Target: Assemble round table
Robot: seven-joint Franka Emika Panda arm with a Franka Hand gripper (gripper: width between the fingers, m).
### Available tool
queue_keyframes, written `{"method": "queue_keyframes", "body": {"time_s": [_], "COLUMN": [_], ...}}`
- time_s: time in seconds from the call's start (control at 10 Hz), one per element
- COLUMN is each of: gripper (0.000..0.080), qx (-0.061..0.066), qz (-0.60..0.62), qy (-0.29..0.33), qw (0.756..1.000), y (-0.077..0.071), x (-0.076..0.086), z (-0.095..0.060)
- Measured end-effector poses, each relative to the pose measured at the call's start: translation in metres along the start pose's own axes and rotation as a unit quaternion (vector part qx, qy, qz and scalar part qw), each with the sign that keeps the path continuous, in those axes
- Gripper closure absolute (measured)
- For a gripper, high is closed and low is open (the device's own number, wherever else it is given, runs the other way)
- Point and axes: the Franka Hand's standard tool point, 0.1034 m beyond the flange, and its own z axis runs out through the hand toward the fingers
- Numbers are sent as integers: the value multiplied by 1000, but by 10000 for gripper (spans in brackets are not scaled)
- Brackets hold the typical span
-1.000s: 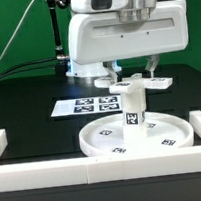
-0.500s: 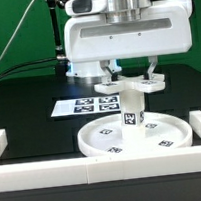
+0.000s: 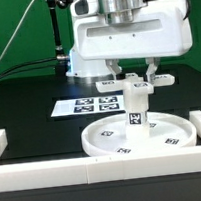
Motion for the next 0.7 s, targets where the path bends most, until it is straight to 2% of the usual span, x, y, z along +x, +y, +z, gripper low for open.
{"method": "queue_keyframes", "body": {"time_s": [0.4,0.5,0.6,0.7], "gripper": [361,361,361,361], "qx": [5,19,24,31], "qz": [151,237,280,346], "qy": [-4,-8,-5,-8], "qw": [989,971,960,938], "y": [-2,-2,-3,-6], "x": [-1,1,1,-1], "z": [1,0,0,1]}}
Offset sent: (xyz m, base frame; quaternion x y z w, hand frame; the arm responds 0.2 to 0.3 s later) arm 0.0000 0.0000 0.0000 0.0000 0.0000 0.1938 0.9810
